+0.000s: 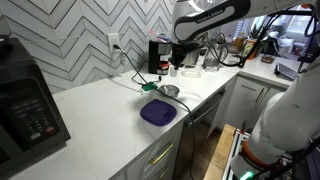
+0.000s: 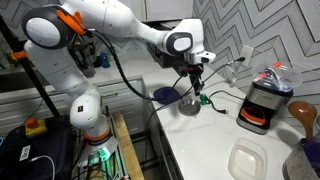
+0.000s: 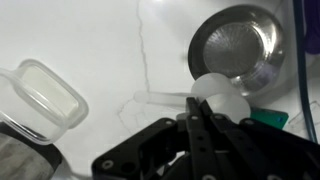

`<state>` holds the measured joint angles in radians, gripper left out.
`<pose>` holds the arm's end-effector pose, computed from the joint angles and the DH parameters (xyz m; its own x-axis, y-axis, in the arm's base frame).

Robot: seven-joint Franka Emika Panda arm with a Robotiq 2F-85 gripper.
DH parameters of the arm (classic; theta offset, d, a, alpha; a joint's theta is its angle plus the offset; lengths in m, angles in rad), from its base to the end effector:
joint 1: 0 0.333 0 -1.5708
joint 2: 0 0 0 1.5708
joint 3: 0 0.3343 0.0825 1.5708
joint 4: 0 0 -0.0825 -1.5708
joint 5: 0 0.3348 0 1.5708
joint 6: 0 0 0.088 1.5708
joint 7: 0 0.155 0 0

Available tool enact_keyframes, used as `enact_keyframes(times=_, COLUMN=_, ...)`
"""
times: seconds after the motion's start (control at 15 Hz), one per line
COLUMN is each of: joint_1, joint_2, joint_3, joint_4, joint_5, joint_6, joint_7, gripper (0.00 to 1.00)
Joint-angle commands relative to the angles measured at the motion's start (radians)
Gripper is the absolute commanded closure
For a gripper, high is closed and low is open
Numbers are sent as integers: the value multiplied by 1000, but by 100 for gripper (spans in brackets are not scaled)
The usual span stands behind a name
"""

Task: Put the measuring cup on the silver plate

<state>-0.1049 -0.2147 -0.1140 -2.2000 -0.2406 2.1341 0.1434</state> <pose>0.4445 -0.1218 0.4787 0.9600 -0.2282 0.1623 -0.2553 -0.9513 0.1730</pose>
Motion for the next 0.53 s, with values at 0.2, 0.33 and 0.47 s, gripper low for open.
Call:
enact_keyframes(times=0.2, joint_1=-5, joint_2=130, joint_3=-2, joint_4=35, joint_5=29, joint_6=-76, joint_7=-135, gripper=99)
enact_keyframes(times=0.33, joint_1=-8, joint_2=157, joint_3=-5, joint_4=49, joint_5=49, joint_6=-40, joint_7=-105, gripper=99)
enact_keyframes(times=0.47, joint_1=-4, joint_2=171, joint_3=-2, joint_4=65, joint_5=81, joint_6=-34, joint_7=-101, gripper=99)
